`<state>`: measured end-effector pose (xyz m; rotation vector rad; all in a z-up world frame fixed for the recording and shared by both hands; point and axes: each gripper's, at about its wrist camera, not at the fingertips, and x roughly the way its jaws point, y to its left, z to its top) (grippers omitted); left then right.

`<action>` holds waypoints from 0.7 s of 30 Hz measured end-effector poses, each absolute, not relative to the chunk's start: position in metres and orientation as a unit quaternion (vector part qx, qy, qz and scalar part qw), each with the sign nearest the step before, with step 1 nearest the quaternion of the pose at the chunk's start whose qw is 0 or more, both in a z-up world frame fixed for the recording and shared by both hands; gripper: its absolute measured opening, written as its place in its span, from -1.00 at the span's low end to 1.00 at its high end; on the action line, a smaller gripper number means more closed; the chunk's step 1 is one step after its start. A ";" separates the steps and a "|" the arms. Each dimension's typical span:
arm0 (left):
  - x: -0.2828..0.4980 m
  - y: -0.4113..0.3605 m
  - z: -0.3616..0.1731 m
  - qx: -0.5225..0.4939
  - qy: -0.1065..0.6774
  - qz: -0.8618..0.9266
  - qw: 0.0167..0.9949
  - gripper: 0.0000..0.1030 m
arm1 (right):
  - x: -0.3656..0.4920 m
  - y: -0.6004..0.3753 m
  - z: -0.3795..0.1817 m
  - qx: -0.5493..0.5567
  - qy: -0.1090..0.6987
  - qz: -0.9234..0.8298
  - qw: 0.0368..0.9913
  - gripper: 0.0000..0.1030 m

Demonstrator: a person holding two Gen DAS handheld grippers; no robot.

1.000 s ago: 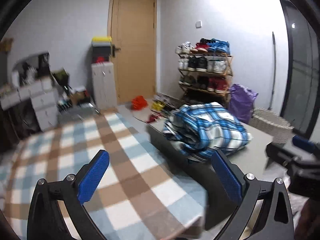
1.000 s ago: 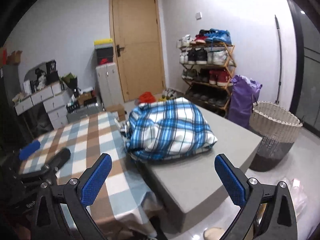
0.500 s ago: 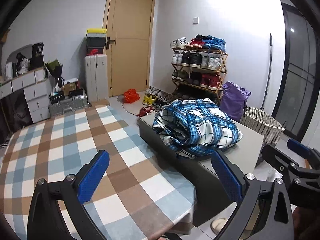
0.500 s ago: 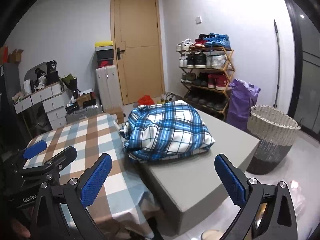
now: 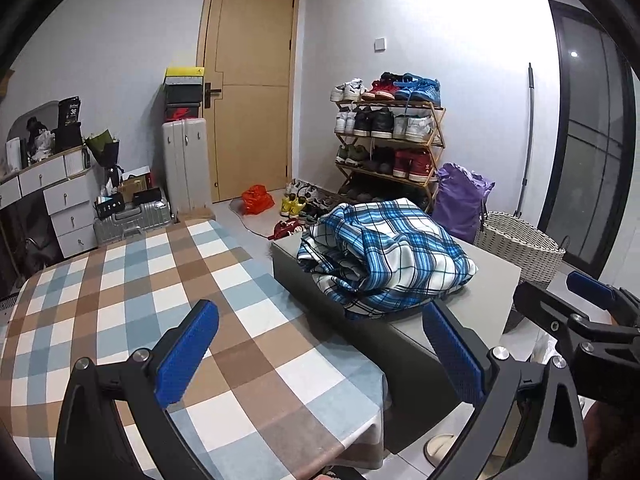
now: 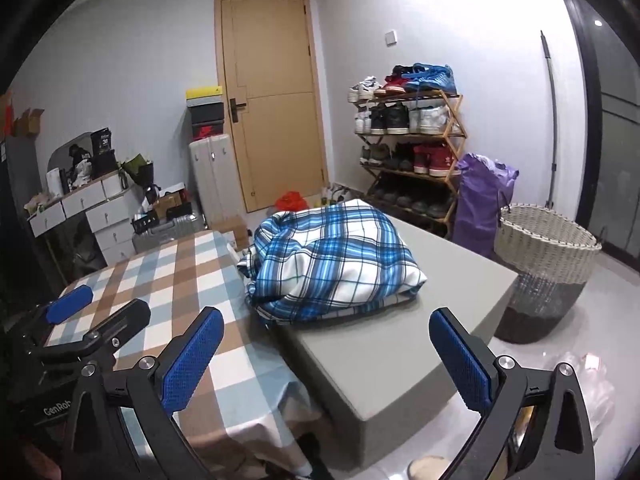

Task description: Fold large clothes

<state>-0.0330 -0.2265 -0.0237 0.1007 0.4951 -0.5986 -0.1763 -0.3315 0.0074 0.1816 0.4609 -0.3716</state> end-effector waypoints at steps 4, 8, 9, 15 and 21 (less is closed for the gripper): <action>-0.034 -0.227 -0.023 0.052 0.239 -0.291 0.925 0.94 | -0.176 -0.330 0.007 0.092 0.229 -0.182 0.952 1.00; -0.035 -0.228 -0.023 0.051 0.237 -0.292 0.925 0.94 | -0.177 -0.329 0.008 0.088 0.229 -0.185 0.952 1.00; -0.035 -0.228 -0.022 0.050 0.237 -0.293 0.925 0.94 | -0.177 -0.330 0.008 0.087 0.229 -0.185 0.952 1.00; -0.036 -0.229 -0.022 0.054 0.236 -0.290 0.926 0.94 | -0.180 -0.332 0.010 0.087 0.228 -0.190 0.951 1.00; -0.035 -0.227 -0.021 0.054 0.234 -0.292 0.926 0.94 | -0.181 -0.332 0.010 0.085 0.228 -0.190 0.951 1.00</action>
